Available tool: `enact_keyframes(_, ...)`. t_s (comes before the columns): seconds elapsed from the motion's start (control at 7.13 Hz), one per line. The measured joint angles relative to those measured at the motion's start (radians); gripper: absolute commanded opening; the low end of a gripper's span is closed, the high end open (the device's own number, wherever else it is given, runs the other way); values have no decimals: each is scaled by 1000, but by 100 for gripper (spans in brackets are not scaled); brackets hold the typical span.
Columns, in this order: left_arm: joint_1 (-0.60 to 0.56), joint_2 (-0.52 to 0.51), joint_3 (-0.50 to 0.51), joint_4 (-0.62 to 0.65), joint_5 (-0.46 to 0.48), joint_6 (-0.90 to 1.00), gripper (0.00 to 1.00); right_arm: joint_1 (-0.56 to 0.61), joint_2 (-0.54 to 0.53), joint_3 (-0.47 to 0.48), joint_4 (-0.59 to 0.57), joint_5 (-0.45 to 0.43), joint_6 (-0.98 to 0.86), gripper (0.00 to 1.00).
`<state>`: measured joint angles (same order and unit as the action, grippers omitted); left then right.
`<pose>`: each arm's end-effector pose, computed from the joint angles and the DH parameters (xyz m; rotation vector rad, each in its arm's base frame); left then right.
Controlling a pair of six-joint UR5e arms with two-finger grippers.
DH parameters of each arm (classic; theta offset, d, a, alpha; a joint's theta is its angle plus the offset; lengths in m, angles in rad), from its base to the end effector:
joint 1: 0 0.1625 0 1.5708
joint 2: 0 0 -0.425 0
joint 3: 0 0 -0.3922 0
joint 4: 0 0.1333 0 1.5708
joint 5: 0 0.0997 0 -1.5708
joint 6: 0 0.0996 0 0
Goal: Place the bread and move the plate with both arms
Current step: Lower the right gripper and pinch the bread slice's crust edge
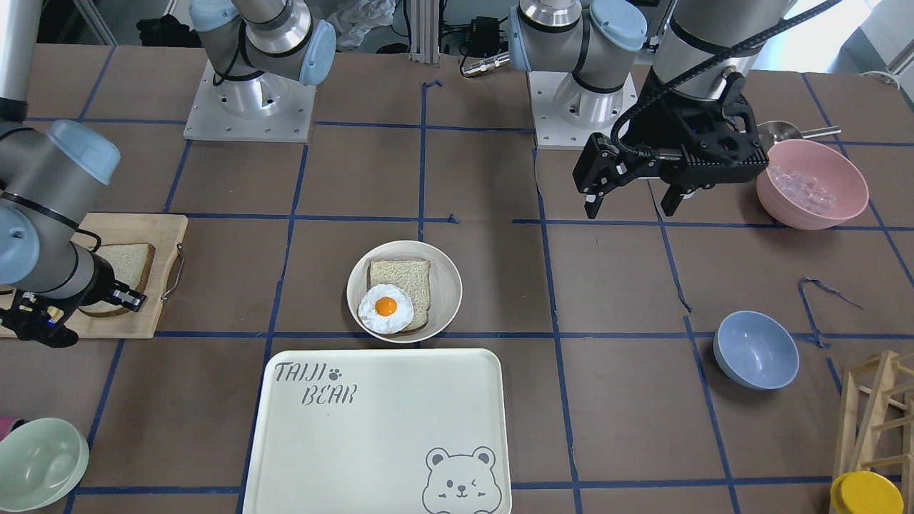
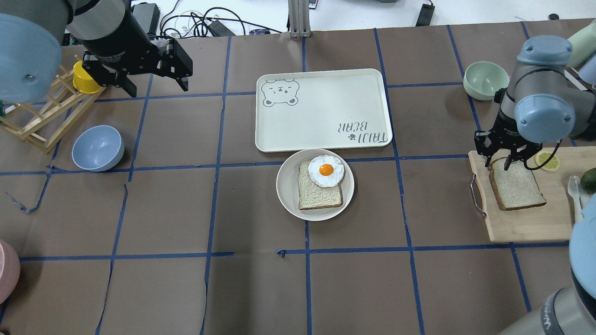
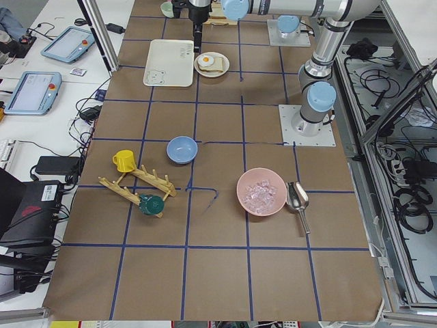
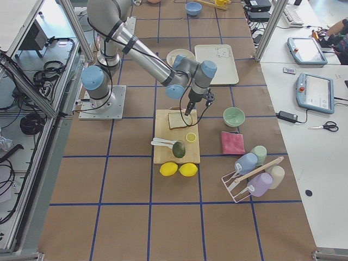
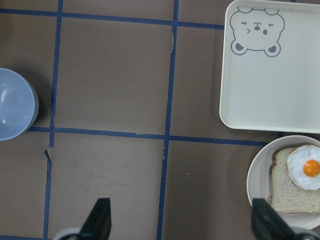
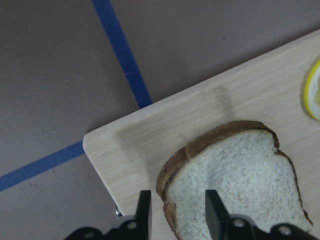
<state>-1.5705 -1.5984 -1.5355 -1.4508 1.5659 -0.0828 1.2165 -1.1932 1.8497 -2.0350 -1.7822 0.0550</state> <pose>-0.1336 -0.5155 0.5043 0.1293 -3.1224 0.1993 -0.0842 -0.5517 0.2035 -0.5688 -2.8885 -0.3273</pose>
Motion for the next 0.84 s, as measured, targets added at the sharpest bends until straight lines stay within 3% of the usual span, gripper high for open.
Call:
enact_keyframes(0.42, 1, 0, 0, 1, -1, 0, 100, 0, 14, 0, -2, -3, 0, 45)
enact_keyframes(0.7, 1, 0, -1, 1, -1, 0, 100, 0, 17, 0, -2, -3, 2, 10)
enact_keyframes(0.84, 1, 0, -1, 0, -1, 0, 100, 0, 18, 0, -1, -3, 3, 0)
